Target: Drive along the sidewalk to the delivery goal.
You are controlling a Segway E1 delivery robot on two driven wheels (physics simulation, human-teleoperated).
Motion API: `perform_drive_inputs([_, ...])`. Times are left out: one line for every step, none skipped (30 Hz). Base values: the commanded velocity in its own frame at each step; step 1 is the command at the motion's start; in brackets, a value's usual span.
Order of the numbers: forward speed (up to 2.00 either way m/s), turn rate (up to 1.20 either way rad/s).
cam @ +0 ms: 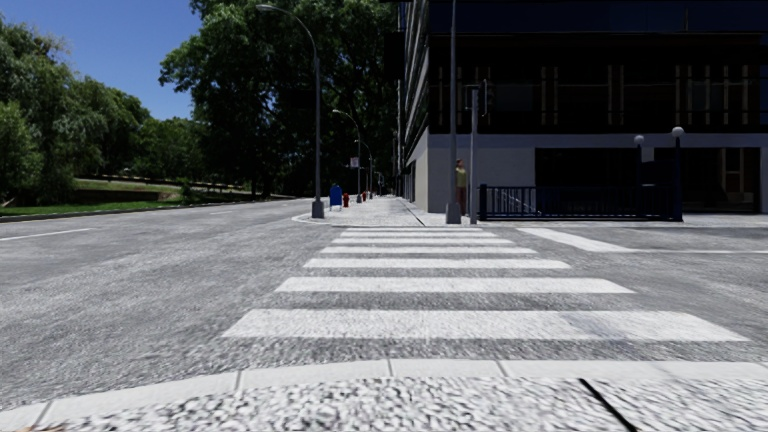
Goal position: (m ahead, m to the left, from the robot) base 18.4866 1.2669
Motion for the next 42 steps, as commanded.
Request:
perform_drive_inputs([2.0,0.0])
perform_drive_inputs([2.0,0.0])
perform_drive_inputs([2.0,0.0])
perform_drive_inputs([2.0,0.0])
perform_drive_inputs([2.0,0.0])
perform_drive_inputs([2.0,0.0])
perform_drive_inputs([2.0,0.0])
perform_drive_inputs([2.0,0.0])
perform_drive_inputs([2.0,0.0])
perform_drive_inputs([2.0,0.0])
perform_drive_inputs([2.0,0.0])
perform_drive_inputs([2.0,0.0])
perform_drive_inputs([2.0,0.0])
perform_drive_inputs([2.0,0.0])
perform_drive_inputs([2.0,0.0])
perform_drive_inputs([2.0,0.0])
perform_drive_inputs([2.0,0.0])
perform_drive_inputs([2.0,0.0])
perform_drive_inputs([2.0,0.0])
perform_drive_inputs([2.0,0.0])
perform_drive_inputs([2.0,0.0])
perform_drive_inputs([1.97,0.0])
perform_drive_inputs([1.94,0.0])
perform_drive_inputs([1.94,0.0])
perform_drive_inputs([1.91,0.0])
perform_drive_inputs([1.89,0.0])
perform_drive_inputs([1.88,0.0])
perform_drive_inputs([1.88,0.0])
perform_drive_inputs([1.88,0.0])
perform_drive_inputs([1.88,0.0])
perform_drive_inputs([1.88,0.0])
perform_drive_inputs([1.88,0.0])
perform_drive_inputs([1.88,0.0])
perform_drive_inputs([1.88,0.0])
perform_drive_inputs([1.88,0.0])
perform_drive_inputs([1.88,0.0])
perform_drive_inputs([1.88,0.0])
perform_drive_inputs([1.88,0.0])
perform_drive_inputs([1.87,0.0])
perform_drive_inputs([1.87,0.0])
perform_drive_inputs([1.87,0.0])
perform_drive_inputs([1.87,0.0])
